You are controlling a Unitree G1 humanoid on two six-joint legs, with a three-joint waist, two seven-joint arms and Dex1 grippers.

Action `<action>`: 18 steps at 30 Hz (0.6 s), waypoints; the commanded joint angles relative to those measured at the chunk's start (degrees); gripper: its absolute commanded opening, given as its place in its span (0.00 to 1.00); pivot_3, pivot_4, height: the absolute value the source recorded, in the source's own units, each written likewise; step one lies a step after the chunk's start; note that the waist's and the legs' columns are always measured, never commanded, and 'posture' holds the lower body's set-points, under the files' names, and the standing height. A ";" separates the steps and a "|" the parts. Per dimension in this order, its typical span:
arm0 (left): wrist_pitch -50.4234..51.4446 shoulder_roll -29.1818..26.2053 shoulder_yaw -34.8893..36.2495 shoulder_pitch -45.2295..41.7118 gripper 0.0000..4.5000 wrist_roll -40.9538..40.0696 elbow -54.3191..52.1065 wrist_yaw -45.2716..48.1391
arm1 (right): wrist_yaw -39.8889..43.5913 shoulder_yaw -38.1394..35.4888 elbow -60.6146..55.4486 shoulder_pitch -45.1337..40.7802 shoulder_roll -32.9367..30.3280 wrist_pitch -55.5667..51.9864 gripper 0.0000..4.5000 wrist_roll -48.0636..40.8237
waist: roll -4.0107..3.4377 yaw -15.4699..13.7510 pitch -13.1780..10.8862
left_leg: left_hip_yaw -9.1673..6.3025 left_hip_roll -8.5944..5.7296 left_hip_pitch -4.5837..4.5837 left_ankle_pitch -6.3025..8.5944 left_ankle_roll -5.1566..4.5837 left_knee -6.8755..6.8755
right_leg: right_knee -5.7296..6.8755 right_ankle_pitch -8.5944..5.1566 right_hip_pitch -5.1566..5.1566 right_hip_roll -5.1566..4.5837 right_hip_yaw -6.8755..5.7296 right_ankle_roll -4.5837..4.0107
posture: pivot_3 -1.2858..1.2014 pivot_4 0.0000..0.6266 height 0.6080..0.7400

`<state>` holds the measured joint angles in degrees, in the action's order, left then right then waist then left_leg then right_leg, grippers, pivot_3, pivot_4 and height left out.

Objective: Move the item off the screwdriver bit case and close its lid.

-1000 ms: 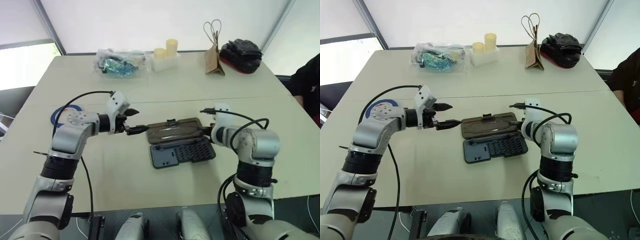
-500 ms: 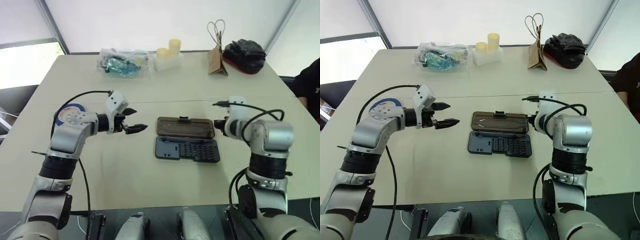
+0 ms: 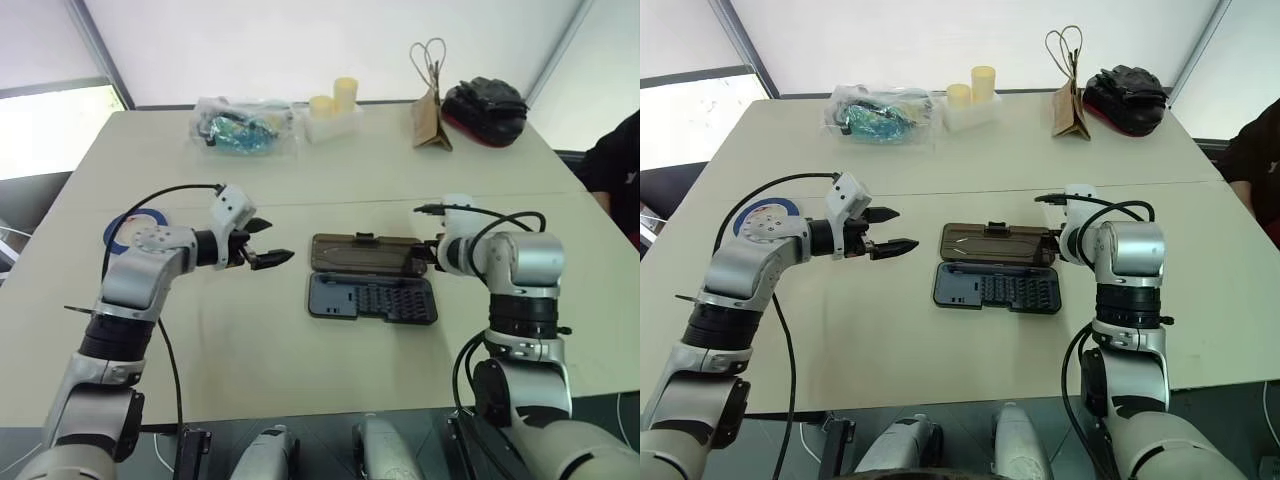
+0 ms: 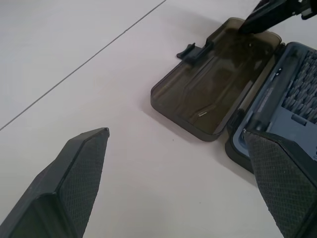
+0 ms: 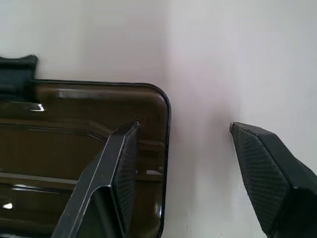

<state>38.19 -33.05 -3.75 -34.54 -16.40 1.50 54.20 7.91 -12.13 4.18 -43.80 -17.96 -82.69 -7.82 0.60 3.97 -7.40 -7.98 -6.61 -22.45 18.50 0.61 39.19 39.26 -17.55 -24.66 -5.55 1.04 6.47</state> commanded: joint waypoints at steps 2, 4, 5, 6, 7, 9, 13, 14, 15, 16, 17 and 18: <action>-1.07 -0.37 0.59 -0.17 1.00 -0.60 -2.16 -0.55 | 2.14 2.31 7.91 -0.44 -1.65 6.53 0.45 0.00 | 0.04 -0.03 0.02 | 0.00 0.00 0.03 0.00 0.00 0.01 | -0.02 0.00 0.04 0.01 0.00 0.00 | 0.52 0.24 1.00; -1.11 -0.45 0.78 0.01 1.00 -0.68 -2.40 -0.77 | 2.76 3.58 8.98 -0.56 -1.88 7.50 0.22 -0.06 | 0.06 0.00 0.05 | 0.00 0.00 0.08 0.00 0.00 0.01 | -0.04 0.00 0.10 0.01 0.00 0.00 | 0.52 0.24 1.00; -1.14 -0.48 0.89 0.07 1.00 -0.71 -2.46 -0.90 | 2.89 3.94 9.16 -0.64 -1.87 7.61 0.11 -0.05 | 0.09 0.00 0.07 | 0.00 0.01 0.11 0.00 0.00 0.01 | -0.05 0.00 0.13 0.01 0.00 0.00 | 0.52 0.24 1.00; -1.12 -0.49 1.03 0.20 1.00 -0.77 -2.60 -1.09 | 2.83 4.25 9.12 -0.59 -1.74 7.50 0.01 0.01 | 0.10 0.00 0.08 | 0.00 0.02 0.14 0.00 0.00 0.04 | -0.04 0.00 0.17 0.02 0.00 0.00 | 0.52 0.24 1.00; -1.10 -0.49 1.11 0.29 1.00 -0.82 -2.69 -1.24 | 2.77 4.43 9.07 -0.55 -1.67 7.42 0.01 0.03 | 0.14 -0.01 0.10 | 0.00 0.02 0.14 0.00 0.00 0.07 | -0.05 0.00 0.20 0.02 0.00 0.00 | 0.52 0.24 1.00; -0.96 -0.59 1.24 0.72 1.00 -1.01 -3.22 -1.44 | 2.67 4.51 8.54 -0.28 -1.24 6.48 0.01 -0.21 | 0.16 -0.03 0.12 | 0.00 0.02 0.16 0.00 0.00 0.11 | -0.05 0.00 0.24 0.02 0.00 0.00 | 0.52 0.24 1.00; -0.81 -0.77 1.45 1.32 1.00 -1.33 -3.91 -1.89 | 1.24 2.47 6.24 -0.51 0.19 3.30 0.01 -0.50 | 0.15 -0.04 0.12 | 0.00 0.02 0.16 0.00 0.00 0.10 | -0.04 0.00 0.22 0.02 0.00 0.00 | 0.52 0.24 1.00; -0.75 -0.82 1.47 1.41 1.00 -1.41 -4.00 -1.98 | 0.52 0.68 5.08 -1.25 1.13 1.66 0.01 -0.78 | 0.15 -0.04 0.12 | 0.00 0.02 0.16 0.00 0.00 0.08 | -0.04 0.00 0.22 0.02 0.00 0.00 | 0.52 0.24 1.00; -0.68 -0.87 1.49 1.50 1.00 -1.49 -4.10 -2.05 | -0.27 -1.04 3.85 -2.02 2.10 -0.03 0.01 -0.93 | 0.13 -0.04 0.11 | 0.00 0.02 0.16 0.00 0.00 0.07 | -0.04 0.00 0.21 0.02 0.00 0.00 | 0.52 0.24 1.00; -0.51 -1.01 1.47 1.72 1.00 -1.60 -4.36 -2.03 | -0.91 -2.83 1.96 -2.88 3.31 -2.36 0.01 -1.10 | 0.12 -0.03 0.10 | 0.00 0.02 0.16 0.00 0.00 0.04 | -0.04 0.00 0.19 0.02 0.00 0.00 | 0.52 0.24 1.00; -0.40 -1.12 1.45 1.88 1.00 -1.68 -4.55 -2.01 | -1.36 -3.93 0.68 -3.41 4.13 -3.93 0.01 -1.15 | 0.11 -0.02 0.10 | 0.00 0.02 0.16 0.00 0.00 0.02 | -0.04 0.00 0.17 0.02 0.00 0.00 | 0.52 0.24 1.00; -0.29 -1.24 1.43 2.03 1.00 -1.77 -4.75 -1.92 | -1.82 -4.80 -0.48 -3.76 4.87 -5.32 0.01 -1.05 | 0.09 -0.02 0.09 | 0.00 0.03 0.16 0.00 0.00 -0.01 | -0.03 0.00 0.15 0.02 0.00 0.00 | 0.52 0.24 1.00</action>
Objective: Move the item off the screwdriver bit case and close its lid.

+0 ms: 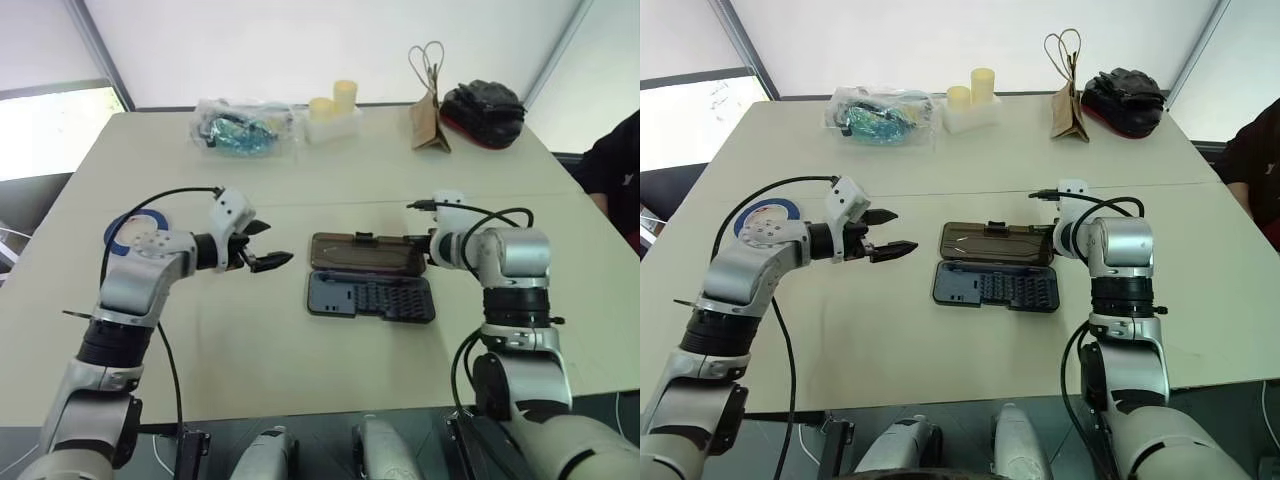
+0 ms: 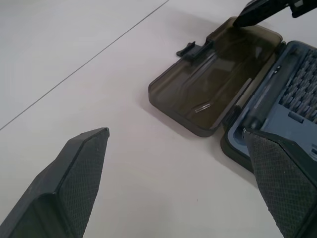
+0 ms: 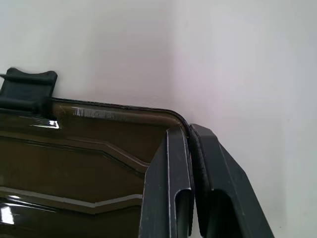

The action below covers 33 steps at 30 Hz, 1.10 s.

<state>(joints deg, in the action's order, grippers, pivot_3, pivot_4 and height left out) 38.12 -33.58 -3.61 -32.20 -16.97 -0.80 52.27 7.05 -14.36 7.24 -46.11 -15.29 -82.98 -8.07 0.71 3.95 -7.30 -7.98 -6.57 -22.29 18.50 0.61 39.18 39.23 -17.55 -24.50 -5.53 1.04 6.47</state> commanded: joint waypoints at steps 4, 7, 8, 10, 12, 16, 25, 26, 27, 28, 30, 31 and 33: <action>1.75 -4.34 0.63 2.34 1.00 -2.92 -5.62 4.03 | -3.79 -5.07 -12.74 -0.38 7.78 -9.52 0.01 -1.97 | -0.18 0.27 -0.11 | 0.03 0.02 -0.08 0.00 0.00 -0.08 | 0.03 0.00 -0.14 0.00 0.02 0.00 | 0.52 0.24 1.00; 2.98 -8.33 0.47 4.84 1.00 -4.31 -7.68 7.55 | -5.27 -4.68 -16.75 1.86 10.00 -9.52 0.01 -3.13 | -0.28 0.19 -0.14 | 0.07 0.05 -0.11 0.00 0.01 -0.12 | 0.04 0.00 -0.24 0.01 0.03 0.00 | 0.52 0.24 1.00; 2.87 -9.78 0.42 5.84 1.00 -4.41 -8.37 8.53 | -5.59 -4.60 -17.26 2.25 10.16 -9.52 0.01 -3.40 | -0.30 0.15 -0.15 | 0.07 0.04 -0.11 0.00 0.01 -0.12 | 0.03 0.00 -0.23 0.02 0.03 0.00 | 0.52 0.24 1.00; 3.18 -12.20 0.66 7.35 1.00 -4.55 -9.08 9.54 | -6.40 -4.77 -17.81 2.77 10.59 -9.52 0.01 -3.92 | -0.33 0.01 -0.17 | 0.08 0.02 -0.11 0.00 0.01 -0.09 | 0.02 0.00 -0.20 0.01 0.04 0.00 | 0.52 0.24 1.00; 3.31 -14.07 1.22 8.60 1.00 -4.96 -9.53 10.29 | -7.11 -4.70 -18.65 3.48 11.21 -9.52 0.01 -4.58 | -0.34 -0.17 -0.18 | 0.05 0.00 -0.11 0.00 0.01 -0.07 | 0.01 0.00 -0.18 0.00 0.04 0.00 | 0.52 0.24 1.00; 2.79 -15.43 2.12 9.32 1.00 -4.81 -8.81 9.49 | -8.01 -3.58 -20.27 5.53 11.93 -9.52 0.01 -6.67 | -0.35 -0.05 -0.18 | 0.05 -0.01 -0.11 0.00 0.00 -0.07 | 0.01 0.00 -0.17 0.00 0.04 0.00 | 0.52 0.24 1.00; 2.75 -14.29 1.85 9.62 1.00 -5.17 -9.51 6.91 | -11.79 -2.15 -22.37 8.31 14.01 -9.52 0.01 -11.66 | -0.37 0.06 -0.19 | 0.05 0.01 -0.11 0.00 0.00 -0.10 | 0.01 0.00 -0.18 0.01 0.04 0.00 | 0.52 0.24 1.00; 2.74 -14.20 1.70 9.70 1.00 -5.21 -9.61 6.73 | -12.28 -2.07 -22.47 8.45 14.08 -9.52 0.01 -12.19 | -0.37 0.06 -0.19 | 0.05 0.01 -0.11 0.00 0.00 -0.10 | 0.01 0.00 -0.18 0.01 0.04 0.00 | 0.52 0.24 1.00; 2.47 -14.08 1.39 9.65 1.00 -5.01 -9.46 6.54 | -12.74 -2.07 -22.47 8.51 14.06 -9.52 0.01 -12.70 | -0.37 0.06 -0.19 | 0.05 0.01 -0.11 0.00 0.00 -0.10 | 0.01 0.00 -0.18 0.01 0.04 0.00 | 0.52 0.24 1.00; 2.13 -13.96 1.12 9.47 1.00 -4.76 -9.10 6.44 | -13.19 -2.00 -22.38 8.45 13.92 -9.52 0.01 -13.21 | -0.37 0.05 -0.19 | 0.05 0.01 -0.11 0.00 0.00 -0.10 | 0.01 0.00 -0.18 0.01 0.04 0.00 | 0.52 0.24 1.00; 1.72 -13.60 0.85 8.96 1.00 -4.50 -8.37 6.24 | -14.02 -1.78 -22.25 8.33 13.38 -9.52 0.07 -14.18 | -0.37 0.05 -0.19 | 0.05 0.01 -0.11 0.00 0.00 -0.10 | 0.00 0.00 -0.18 0.01 0.04 0.00 | 0.52 0.24 1.00; 1.63 -13.40 0.78 8.69 1.00 -4.44 -8.04 6.09 | -14.51 -1.70 -22.31 8.30 13.13 -9.52 0.14 -14.54 | -0.38 0.05 -0.20 | 0.05 0.01 -0.11 0.00 0.00 -0.10 | 0.00 0.00 -0.18 0.01 0.04 0.00 | 0.52 0.24 1.00; 1.38 -13.05 0.52 8.24 1.00 -4.21 -7.49 5.79 | -15.73 -1.87 -22.43 8.24 12.88 -9.52 0.34 -15.47 | -0.38 0.02 -0.20 | 0.05 0.01 -0.11 0.00 0.00 -0.10 | 0.00 0.00 -0.18 0.01 0.04 0.00 | 0.52 0.24 1.00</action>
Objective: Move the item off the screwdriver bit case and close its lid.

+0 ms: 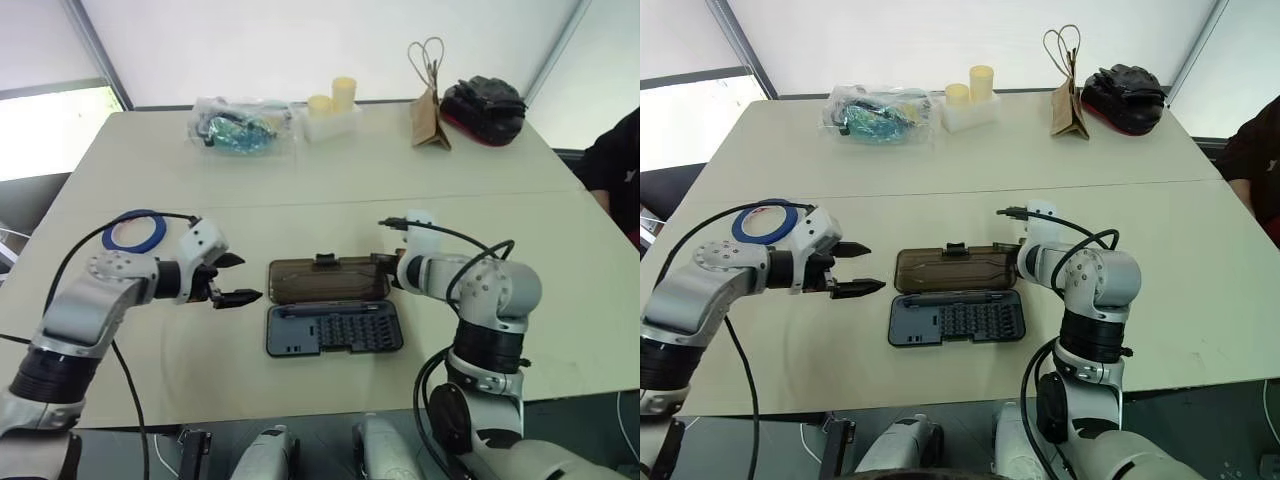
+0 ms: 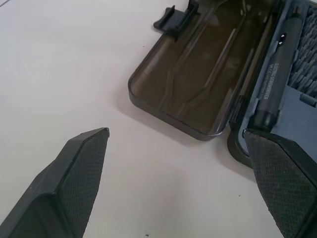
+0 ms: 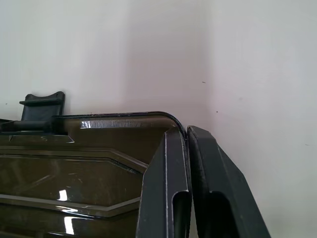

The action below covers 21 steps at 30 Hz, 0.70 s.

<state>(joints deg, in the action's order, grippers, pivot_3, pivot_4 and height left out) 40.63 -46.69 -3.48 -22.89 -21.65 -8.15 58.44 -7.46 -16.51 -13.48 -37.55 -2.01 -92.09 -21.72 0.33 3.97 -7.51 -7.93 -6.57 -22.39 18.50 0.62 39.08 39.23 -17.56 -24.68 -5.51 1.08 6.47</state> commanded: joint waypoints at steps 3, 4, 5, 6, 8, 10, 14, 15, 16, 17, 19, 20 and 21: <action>-1.42 0.40 0.05 -1.21 1.00 0.68 0.10 -0.54 | -3.55 -0.27 -2.75 -0.29 -0.25 -0.41 0.60 -3.28 | 0.00 -0.05 0.00 | 0.00 -0.01 0.00 0.00 0.00 0.01 | 0.00 0.00 0.01 0.00 0.00 0.00 | 0.52 0.24 1.00; -1.44 0.50 0.02 -1.20 1.00 0.71 0.10 -0.58 | -4.47 -0.62 -3.52 -0.09 -0.29 -0.41 0.70 -4.48 | 0.00 -0.08 0.00 | 0.00 -0.01 0.00 0.00 0.00 0.01 | 0.00 0.00 0.01 0.00 0.00 0.00 | 0.52 0.24 1.00; -1.43 0.56 0.07 -1.19 1.00 0.71 0.08 -0.56 | -5.46 -1.16 -4.82 0.21 -0.66 -0.41 0.81 -6.20 | 0.00 -0.11 0.00 | 0.00 -0.01 0.00 0.00 0.00 0.01 | 0.00 0.00 0.01 0.00 0.00 0.00 | 0.52 0.24 1.00; -1.39 0.59 0.20 -1.17 1.00 0.63 0.05 -0.50 | -6.31 -1.62 -6.54 0.56 -1.65 -0.41 0.92 -8.89 | 0.00 -0.11 0.00 | 0.00 -0.01 0.00 0.00 0.00 0.01 | 0.00 0.00 0.01 -0.01 0.00 0.00 | 0.52 0.24 1.00; -0.88 0.50 1.20 -1.22 1.00 -0.28 0.18 -0.24 | -7.10 -3.42 -9.75 -0.41 -6.99 -0.41 0.99 -18.45 | -0.07 -0.20 -0.05 | -0.01 -0.02 0.00 0.00 0.00 0.02 | 0.00 0.00 0.01 -0.01 0.00 0.00 | 0.52 0.24 1.00; -0.24 0.39 2.81 -1.40 1.00 -2.03 0.91 0.62 | -8.98 -5.46 -8.45 -3.79 -14.63 -0.41 0.99 -28.72 | -0.09 -0.23 -0.05 | 0.00 -0.07 -0.02 0.00 -0.01 0.04 | -0.02 0.00 0.03 -0.05 0.00 0.00 | 0.52 0.24 1.00; -0.31 0.83 4.67 0.01 1.00 -6.04 1.31 4.03 | -11.04 -7.04 1.26 -13.02 -28.71 -0.41 0.99 -44.03 | -0.31 -0.13 -0.23 | 0.07 -0.01 -0.03 0.00 -0.01 0.03 | -0.12 0.00 0.04 -0.03 -0.01 0.00 | 0.52 0.24 1.00; -0.70 0.61 4.15 0.67 1.00 -5.98 1.05 4.69 | -11.84 -6.70 2.89 -14.06 -30.15 -0.41 0.99 -45.96 | -0.27 -0.09 -0.20 | 0.07 0.04 -0.02 0.00 -0.01 -0.01 | -0.13 0.00 0.04 0.00 -0.03 0.00 | 0.52 0.24 1.00; -0.93 0.45 3.79 1.06 1.00 -5.84 0.93 5.06 | -12.85 -6.32 4.14 -14.67 -31.17 -0.41 0.99 -47.68 | -0.26 0.03 -0.19 | 0.06 0.07 0.04 0.00 -0.01 -0.12 | -0.14 0.00 0.05 0.00 -0.04 0.00 | 0.52 0.24 1.00; -0.68 0.80 3.17 1.23 1.00 -5.93 0.15 4.98 | -12.73 -5.95 4.62 -14.07 -31.44 -0.41 0.99 -47.34 | -0.21 0.07 -0.17 | 0.08 0.13 0.08 0.00 0.00 -0.16 | -0.14 0.00 0.07 0.04 -0.04 -0.01 | 0.52 0.24 1.00; -0.90 1.42 2.59 1.31 0.94 -6.10 -0.93 4.86 | -12.63 -5.17 4.63 -12.88 -31.50 -0.41 1.00 -46.61 | -0.21 -0.04 -0.17 | 0.12 0.19 0.06 0.00 -0.01 -0.17 | -0.14 0.00 0.12 0.07 -0.02 0.00 | 0.52 0.24 1.00; -0.68 1.83 2.43 1.40 0.89 -6.29 -2.02 4.46 | -11.06 -3.60 3.42 -11.82 -32.14 -0.41 1.00 -45.92 | -0.23 -0.17 -0.18 | 0.15 0.18 0.03 0.00 -0.01 -0.12 | -0.14 0.00 0.12 0.06 0.00 -0.01 | 0.52 0.24 1.00; 0.02 2.26 2.51 1.87 0.82 -7.15 -4.01 4.20 | -8.43 -1.19 1.35 -10.44 -33.23 -0.23 1.00 -44.68 | -0.24 -0.38 -0.18 | 0.15 0.17 -0.01 0.00 -0.01 -0.06 | -0.14 0.00 0.12 0.05 0.01 0.00 | 0.52 0.24 1.00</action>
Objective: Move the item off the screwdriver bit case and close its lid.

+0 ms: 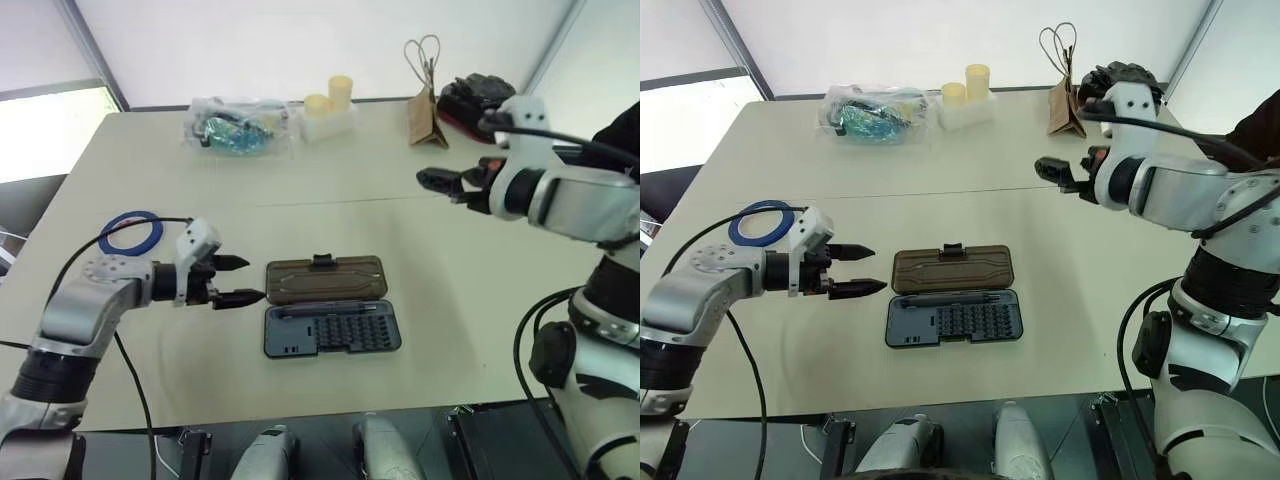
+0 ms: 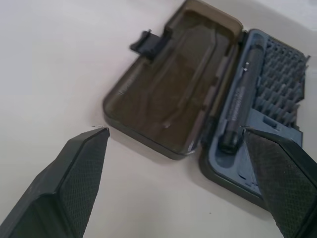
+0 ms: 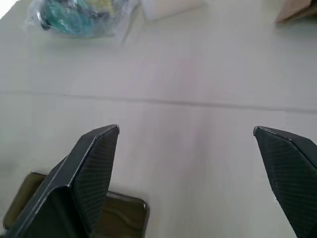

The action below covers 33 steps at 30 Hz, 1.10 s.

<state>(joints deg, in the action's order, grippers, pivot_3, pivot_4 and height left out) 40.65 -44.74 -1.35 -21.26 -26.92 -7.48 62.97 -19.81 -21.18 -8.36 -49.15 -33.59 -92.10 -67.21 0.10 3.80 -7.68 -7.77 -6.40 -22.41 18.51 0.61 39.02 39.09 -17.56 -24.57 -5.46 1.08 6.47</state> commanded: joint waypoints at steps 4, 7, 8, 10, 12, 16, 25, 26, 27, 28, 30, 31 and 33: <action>1.27 0.62 0.74 1.86 0.43 -3.98 -9.67 -0.42 | 13.29 11.84 -9.25 5.01 -6.67 3.80 1.00 5.73 | -0.02 -1.09 -0.01 | 0.00 -0.06 -0.04 0.02 -0.03 0.08 | -0.01 0.00 -0.01 -0.04 0.01 0.00 | 0.52 0.24 1.00; 1.03 -0.94 -1.90 3.92 0.14 -4.02 -15.55 0.85 | 24.91 26.39 -13.20 9.45 -14.81 15.93 1.00 17.27 | -0.01 -1.52 -0.01 | -0.01 -0.08 -0.03 0.02 -0.04 0.11 | -0.12 0.00 -0.01 -0.04 0.01 0.00 | 0.52 0.24 1.00; 0.21 -1.63 -3.43 4.52 0.03 -2.85 -16.77 1.15 | 27.75 29.56 -13.34 10.30 -16.29 19.42 1.00 20.49 | -0.01 -1.54 -0.01 | -0.01 -0.08 -0.03 0.03 -0.05 0.11 | -0.12 0.00 0.00 -0.04 0.00 0.00 | 0.52 0.24 1.00; -1.58 -2.68 -5.27 5.32 0.01 -0.94 -17.62 1.52 | 31.20 32.08 -12.67 11.13 -16.97 23.42 1.00 24.34 | -0.01 -1.47 -0.02 | 0.03 -0.09 -0.03 0.03 -0.05 0.12 | -0.22 0.00 0.02 -0.04 0.01 0.00 | 0.52 0.24 1.00; -3.90 -2.89 -7.38 5.71 0.01 1.49 -17.40 1.30 | 33.56 33.55 -11.31 11.48 -16.67 26.44 1.00 27.87 | 0.00 -1.49 -0.02 | 0.05 -0.05 -0.03 0.03 -0.05 0.12 | -0.23 0.00 0.01 -0.02 0.02 0.00 | 0.52 0.24 1.00; -8.25 -1.26 -11.96 4.70 0.01 6.32 -14.72 0.15 | 37.52 35.18 -9.23 11.72 -15.93 29.98 1.00 33.21 | 0.00 -1.87 -0.03 | 0.05 -0.04 -0.02 0.02 -0.04 0.11 | -0.28 0.00 0.02 -0.02 0.01 0.00 | 0.52 0.24 1.00; -20.29 -0.38 -23.19 4.84 0.01 23.74 -4.42 -3.55 | 48.37 39.82 -5.54 9.68 -15.77 38.31 1.00 44.13 | -0.01 -3.26 0.01 | 0.04 -0.05 0.05 0.02 -0.04 0.13 | -0.70 0.00 0.32 -0.01 -0.02 0.00 | 0.52 0.24 1.00; -20.81 -0.39 -23.33 4.96 0.01 24.06 -3.98 -3.42 | 50.85 41.59 -4.08 8.14 -15.92 39.95 1.00 45.91 | -0.03 -3.19 0.02 | 0.04 -0.05 0.07 0.02 -0.04 0.12 | -0.72 0.00 0.34 -0.01 -0.03 0.00 | 0.52 0.24 1.00; -21.07 -0.38 -23.21 5.15 0.01 24.01 -3.95 -3.22 | 53.68 44.10 -1.78 5.65 -15.84 41.86 1.00 48.37 | -0.05 -3.11 0.03 | 0.05 -0.04 0.08 0.02 -0.04 0.13 | -0.74 0.00 0.35 0.00 -0.03 0.01 | 0.52 0.24 1.00; -20.94 -0.21 -23.11 5.24 0.01 23.77 -4.00 -3.04 | 56.53 46.37 0.83 3.24 -15.57 43.73 1.00 50.68 | -0.08 -3.04 0.05 | 0.08 -0.03 0.09 0.02 -0.03 0.13 | -0.76 0.00 0.36 0.00 -0.03 0.01 | 0.52 0.24 1.00; -20.43 0.20 -22.83 5.47 0.01 22.99 -4.45 -2.74 | 62.74 51.11 6.98 -1.39 -14.62 47.92 1.00 55.27 | -0.16 -2.93 0.10 | 0.11 0.00 0.11 0.01 -0.02 0.12 | -0.76 0.00 0.35 0.02 -0.05 0.01 | 0.52 0.24 1.00; -19.88 0.37 -22.71 5.39 0.01 22.71 -4.87 -2.72 | 66.03 53.42 10.43 -3.22 -13.87 50.34 1.00 57.41 | -0.16 -2.94 0.10 | 0.12 0.01 0.12 0.01 -0.02 0.11 | -0.76 0.00 0.35 0.03 -0.05 0.00 | 0.52 0.24 1.00; -19.04 0.60 -22.62 5.23 0.01 22.63 -5.40 -2.83 | 69.85 55.79 16.39 -5.60 -11.89 53.97 1.00 60.69 | -0.13 -3.13 0.13 | 0.10 0.02 0.12 0.01 -0.02 0.09 | -0.76 0.00 0.35 0.04 -0.06 0.01 | 0.52 0.24 1.00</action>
<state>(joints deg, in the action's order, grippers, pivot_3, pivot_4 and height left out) 18.47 -43.57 -21.22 -18.12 -6.98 -15.97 59.75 46.83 33.07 4.76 -53.50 -46.54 -41.43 -9.35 -0.03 0.68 -7.56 -7.71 -6.38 -22.29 18.52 0.58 39.11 38.33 -17.56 -24.20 -5.42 1.01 6.47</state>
